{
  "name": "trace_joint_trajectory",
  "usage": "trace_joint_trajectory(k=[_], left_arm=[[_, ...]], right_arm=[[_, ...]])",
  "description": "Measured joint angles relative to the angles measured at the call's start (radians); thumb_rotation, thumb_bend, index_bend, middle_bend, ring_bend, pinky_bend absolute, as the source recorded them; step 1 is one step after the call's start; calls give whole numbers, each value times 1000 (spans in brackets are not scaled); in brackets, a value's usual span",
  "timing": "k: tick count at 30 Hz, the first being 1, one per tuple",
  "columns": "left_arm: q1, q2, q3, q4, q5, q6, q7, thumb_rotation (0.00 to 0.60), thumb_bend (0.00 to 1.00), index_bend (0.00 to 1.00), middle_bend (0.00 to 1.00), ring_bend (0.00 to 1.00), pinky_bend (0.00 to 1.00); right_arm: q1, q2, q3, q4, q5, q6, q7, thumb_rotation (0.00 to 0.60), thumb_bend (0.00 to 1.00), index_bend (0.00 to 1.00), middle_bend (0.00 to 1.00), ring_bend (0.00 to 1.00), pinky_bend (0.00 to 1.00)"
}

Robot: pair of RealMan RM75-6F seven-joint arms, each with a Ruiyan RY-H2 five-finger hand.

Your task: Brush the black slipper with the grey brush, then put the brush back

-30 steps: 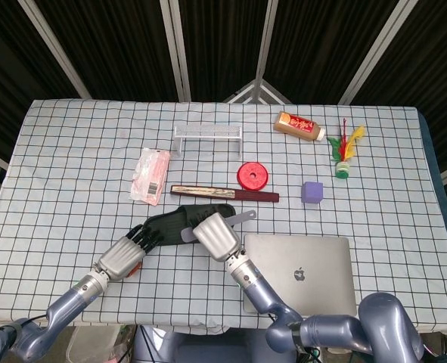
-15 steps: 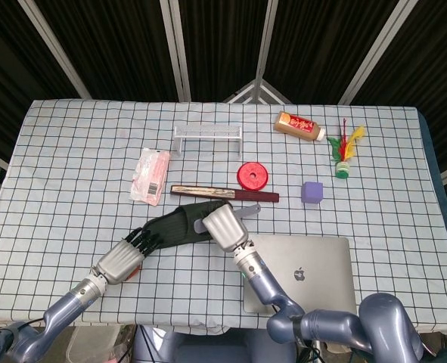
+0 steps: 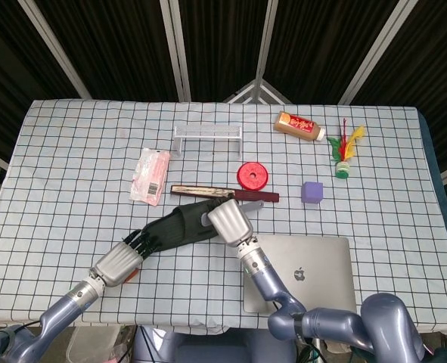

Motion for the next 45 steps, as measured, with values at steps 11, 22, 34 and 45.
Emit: trace_joint_trajectory(k=[11, 22, 34, 45], left_arm=[[31, 71, 22, -24, 86, 106, -83, 600, 609, 0, 29, 34, 0], [78, 132, 40, -16, 126, 194, -148, 600, 608, 0, 26, 34, 0], [93, 142, 41, -9, 134, 196, -156, 600, 599, 0, 26, 34, 0], [93, 139, 29, -6, 127, 183, -155, 600, 592, 0, 24, 34, 0]], right_arm=[[-65, 131, -22, -82, -1, 57, -65, 600, 809, 735, 688, 504, 492], [-182, 273, -94, -83, 19, 88, -28, 600, 810, 734, 688, 504, 491], [-245, 291, -193, 4, 38, 14, -31, 600, 810, 735, 688, 504, 492], [-261, 296, -217, -13, 72, -38, -81, 600, 810, 719, 688, 504, 492]])
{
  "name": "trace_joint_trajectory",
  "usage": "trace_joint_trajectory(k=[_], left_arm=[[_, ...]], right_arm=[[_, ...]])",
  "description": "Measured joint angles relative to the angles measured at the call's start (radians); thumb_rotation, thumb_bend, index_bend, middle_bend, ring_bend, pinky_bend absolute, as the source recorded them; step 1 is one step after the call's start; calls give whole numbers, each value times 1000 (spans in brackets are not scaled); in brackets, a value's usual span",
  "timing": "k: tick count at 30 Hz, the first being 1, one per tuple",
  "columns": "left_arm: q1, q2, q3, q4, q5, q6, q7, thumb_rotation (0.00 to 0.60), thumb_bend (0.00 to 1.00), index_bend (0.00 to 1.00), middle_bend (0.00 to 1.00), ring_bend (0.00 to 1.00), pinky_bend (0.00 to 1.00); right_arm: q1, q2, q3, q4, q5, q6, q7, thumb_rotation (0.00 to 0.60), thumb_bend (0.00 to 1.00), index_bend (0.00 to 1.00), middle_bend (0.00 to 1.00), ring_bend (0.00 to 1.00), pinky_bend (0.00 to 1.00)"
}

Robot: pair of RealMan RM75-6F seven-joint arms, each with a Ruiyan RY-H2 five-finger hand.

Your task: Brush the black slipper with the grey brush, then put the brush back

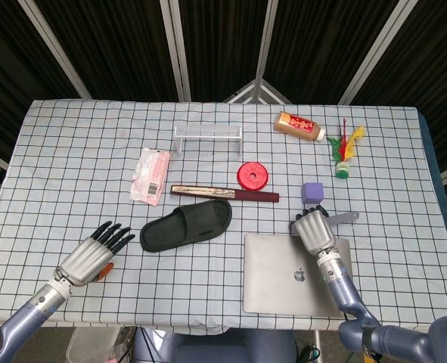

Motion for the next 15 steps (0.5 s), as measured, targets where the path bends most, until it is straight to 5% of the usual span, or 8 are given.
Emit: trace_joint_trajectory(k=[7, 15], left_arm=[[1, 10, -3, -8, -7, -11, 3, 600, 582, 0, 24, 34, 0], [13, 25, -4, -27, -9, -3, 24, 600, 596, 0, 27, 34, 0]], right_arm=[[19, 13, 11, -39, -18, -18, -13, 600, 810, 322, 614, 504, 492], [33, 24, 11, -62, -80, -9, -2, 600, 810, 143, 580, 504, 491]])
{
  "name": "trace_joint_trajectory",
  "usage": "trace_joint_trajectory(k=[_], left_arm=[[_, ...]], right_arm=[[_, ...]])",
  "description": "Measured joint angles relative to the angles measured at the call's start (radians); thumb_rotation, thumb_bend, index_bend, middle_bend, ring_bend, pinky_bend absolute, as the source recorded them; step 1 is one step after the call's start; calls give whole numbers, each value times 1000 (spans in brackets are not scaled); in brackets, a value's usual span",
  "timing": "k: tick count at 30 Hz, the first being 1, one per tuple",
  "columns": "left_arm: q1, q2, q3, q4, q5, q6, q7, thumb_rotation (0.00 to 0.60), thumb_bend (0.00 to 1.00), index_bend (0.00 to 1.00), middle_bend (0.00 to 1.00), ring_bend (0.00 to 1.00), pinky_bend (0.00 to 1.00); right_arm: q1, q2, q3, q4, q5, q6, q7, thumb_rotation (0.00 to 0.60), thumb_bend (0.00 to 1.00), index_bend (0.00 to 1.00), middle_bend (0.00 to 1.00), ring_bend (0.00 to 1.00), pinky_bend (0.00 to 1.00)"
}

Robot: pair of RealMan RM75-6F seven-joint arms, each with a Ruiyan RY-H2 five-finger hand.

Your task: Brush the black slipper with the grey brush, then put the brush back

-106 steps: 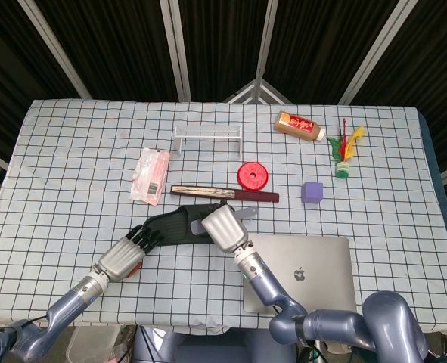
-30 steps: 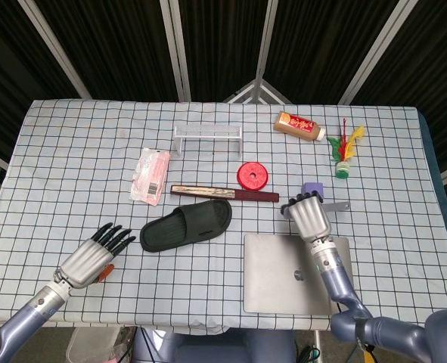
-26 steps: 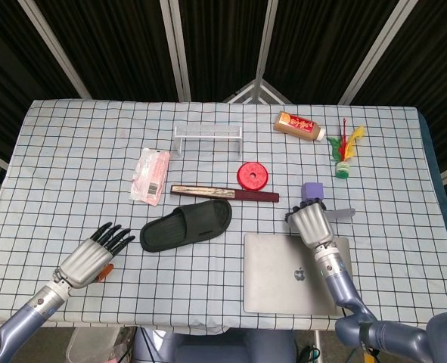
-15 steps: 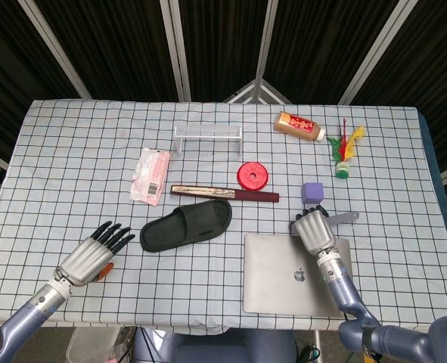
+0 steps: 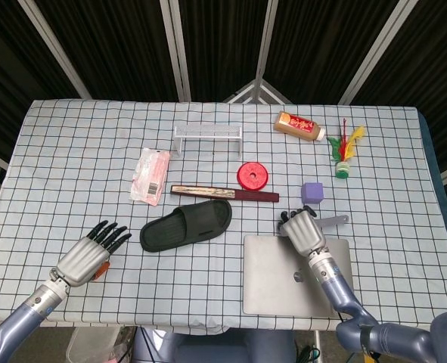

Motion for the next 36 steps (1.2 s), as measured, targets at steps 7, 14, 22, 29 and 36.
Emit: trace_joint_trajectory(k=[7, 14, 22, 29, 36], left_arm=[[5, 0, -3, -6, -1, -2, 6, 600, 596, 0, 27, 34, 0], [9, 1, -5, -5, -2, -2, 0, 600, 594, 0, 27, 34, 0], [8, 1, -5, 2, 2, -9, -13, 600, 593, 0, 31, 34, 0], [2, 7, -3, 5, 12, -15, -35, 600, 585, 0, 28, 34, 0], [18, 32, 0, -7, 29, 30, -50, 600, 402, 0, 19, 34, 0]], right_arm=[[15, 7, 17, -6, -17, -1, 1, 600, 799, 32, 517, 504, 480], [27, 16, 25, -27, 7, -24, -42, 600, 645, 0, 417, 477, 438], [31, 21, 21, -56, 64, -51, -96, 600, 500, 0, 110, 137, 158], [35, 34, 23, -103, 117, -62, -135, 600, 452, 0, 17, 69, 87], [31, 74, 27, -199, 91, -19, -117, 600, 392, 0, 0, 12, 3]])
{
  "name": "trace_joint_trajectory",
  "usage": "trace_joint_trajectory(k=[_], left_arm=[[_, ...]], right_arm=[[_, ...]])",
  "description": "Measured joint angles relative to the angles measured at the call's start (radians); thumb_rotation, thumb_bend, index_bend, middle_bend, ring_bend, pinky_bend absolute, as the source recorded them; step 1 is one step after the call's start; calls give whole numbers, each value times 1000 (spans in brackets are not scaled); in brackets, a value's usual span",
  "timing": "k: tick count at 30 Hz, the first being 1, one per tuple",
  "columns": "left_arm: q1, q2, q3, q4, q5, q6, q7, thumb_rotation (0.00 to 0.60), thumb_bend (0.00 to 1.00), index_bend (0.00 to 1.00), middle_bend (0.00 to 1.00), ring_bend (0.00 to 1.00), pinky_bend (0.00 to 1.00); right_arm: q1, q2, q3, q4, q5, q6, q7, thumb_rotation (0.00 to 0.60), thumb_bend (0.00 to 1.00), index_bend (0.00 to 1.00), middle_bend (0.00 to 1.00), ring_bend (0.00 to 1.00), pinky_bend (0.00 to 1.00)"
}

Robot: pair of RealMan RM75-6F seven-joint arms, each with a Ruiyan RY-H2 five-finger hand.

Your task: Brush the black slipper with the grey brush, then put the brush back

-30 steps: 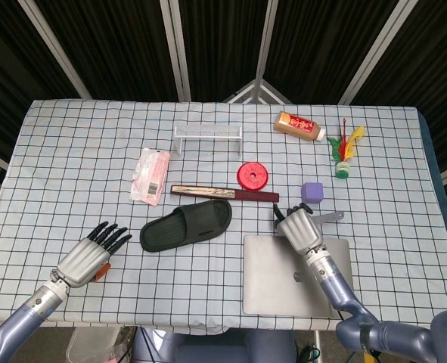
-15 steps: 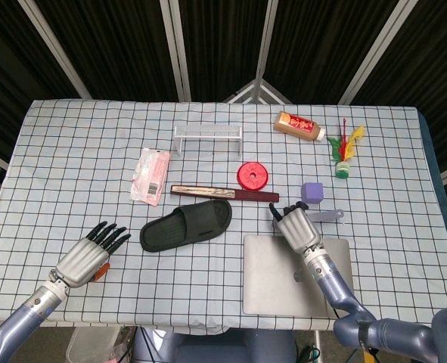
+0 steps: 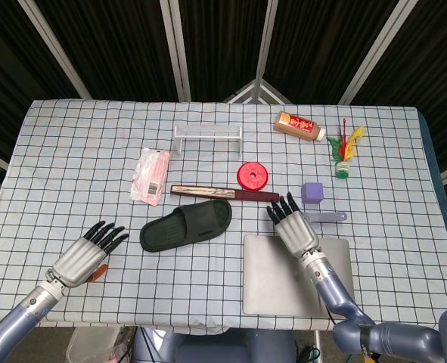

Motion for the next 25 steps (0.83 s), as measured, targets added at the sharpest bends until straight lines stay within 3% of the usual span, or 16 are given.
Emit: trace_joint_trajectory(k=[4, 8, 13, 18, 22, 25], left_arm=[[26, 22, 12, -2, 30, 65, -34, 600, 233, 0, 1, 22, 0], [69, 34, 21, 7, 50, 159, -93, 600, 158, 0, 0, 0, 0], [148, 32, 24, 65, 83, 361, -241, 600, 131, 0, 0, 0, 0], [257, 6, 29, 231, 94, 553, -420, 600, 129, 0, 0, 0, 0], [290, -20, 14, 292, 75, 556, -414, 600, 124, 0, 0, 0, 0], [296, -31, 8, 300, 71, 527, -392, 600, 123, 0, 0, 0, 0]], right_arm=[[-17, 52, -7, -103, -34, 35, 33, 600, 330, 0, 0, 0, 0], [-39, 88, -19, -181, -73, 72, 70, 600, 323, 0, 0, 0, 0], [-180, 168, -114, -305, -305, 291, 257, 600, 322, 0, 0, 0, 0], [-361, 197, -181, -250, -468, 583, 548, 600, 321, 0, 0, 0, 0], [-494, 235, -216, -158, -475, 706, 785, 600, 322, 0, 0, 0, 0], [-561, 277, -227, -112, -473, 724, 870, 600, 322, 0, 0, 0, 0]])
